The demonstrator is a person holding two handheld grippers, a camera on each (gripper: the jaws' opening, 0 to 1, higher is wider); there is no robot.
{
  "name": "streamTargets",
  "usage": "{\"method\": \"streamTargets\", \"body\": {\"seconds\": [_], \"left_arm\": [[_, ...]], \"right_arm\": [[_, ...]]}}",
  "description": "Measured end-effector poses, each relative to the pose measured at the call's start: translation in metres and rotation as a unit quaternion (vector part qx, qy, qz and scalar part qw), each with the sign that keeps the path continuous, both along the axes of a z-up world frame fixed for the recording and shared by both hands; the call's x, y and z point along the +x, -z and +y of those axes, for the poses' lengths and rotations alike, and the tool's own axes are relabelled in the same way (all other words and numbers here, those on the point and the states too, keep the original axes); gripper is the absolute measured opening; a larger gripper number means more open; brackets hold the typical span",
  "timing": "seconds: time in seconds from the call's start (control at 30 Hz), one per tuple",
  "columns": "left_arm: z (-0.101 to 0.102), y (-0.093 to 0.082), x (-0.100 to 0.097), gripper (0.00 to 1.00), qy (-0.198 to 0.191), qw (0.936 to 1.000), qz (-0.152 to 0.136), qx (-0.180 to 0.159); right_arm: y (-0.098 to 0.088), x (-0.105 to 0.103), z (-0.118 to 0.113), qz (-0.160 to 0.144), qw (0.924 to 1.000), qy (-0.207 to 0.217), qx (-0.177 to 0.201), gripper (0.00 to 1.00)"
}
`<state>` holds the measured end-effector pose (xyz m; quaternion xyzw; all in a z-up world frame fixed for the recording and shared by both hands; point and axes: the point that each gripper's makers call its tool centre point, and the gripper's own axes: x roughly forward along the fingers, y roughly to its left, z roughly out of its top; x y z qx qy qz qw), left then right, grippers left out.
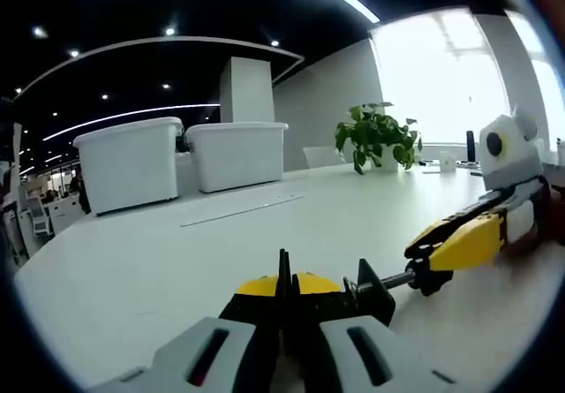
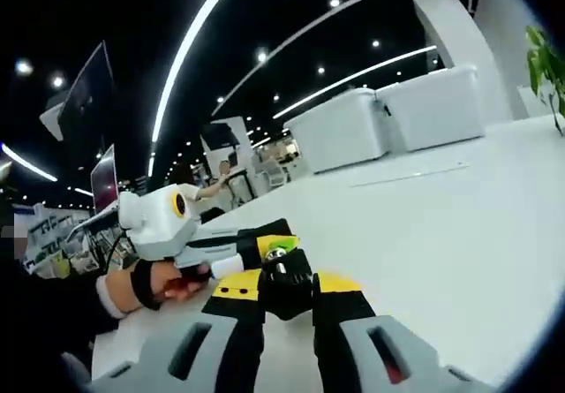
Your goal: Clamp the fixed fixture on the desktop, loosen the retaining clip, secure it to the edge of the desk, and tighten the retaining clip.
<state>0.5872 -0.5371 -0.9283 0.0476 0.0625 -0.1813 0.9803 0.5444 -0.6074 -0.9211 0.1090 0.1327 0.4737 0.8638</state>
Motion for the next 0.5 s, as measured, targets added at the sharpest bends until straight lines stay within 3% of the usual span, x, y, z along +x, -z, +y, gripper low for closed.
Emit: {"method": "streamTargets", "body": {"seconds": [0.13, 0.2, 0.37, 0.43, 0.5], "left_arm": [[0.001, 0.0, 0.0, 0.05, 0.0, 1.0, 0.0, 0.0], [0.001, 0.0, 0.001, 0.05, 0.0, 1.0, 0.0, 0.0], [0.002, 0.0, 0.0, 0.04, -0.002, 1.0, 0.0, -0.002], [0.002, -0.001, 0.0, 0.04, -0.001, 1.0, 0.0, -0.002], [0.002, -0.001, 0.0, 0.04, -0.002, 1.0, 0.0, -0.002]], "right_arm": [[0.002, 0.002, -0.001, 0.053, 0.9984, 0.006, 0.02, 0.17], [0.001, 0.001, 0.001, 0.042, 0.999, 0.006, 0.012, 0.17], [-0.003, -0.003, 0.003, -0.061, 0.9972, 0.0, -0.044, 0.17], [-0.006, -0.009, 0.005, -0.126, 0.9886, 0.0, -0.082, 0.17], [-0.007, -0.012, 0.008, -0.191, 0.9741, 0.0, -0.122, 0.17]]}}
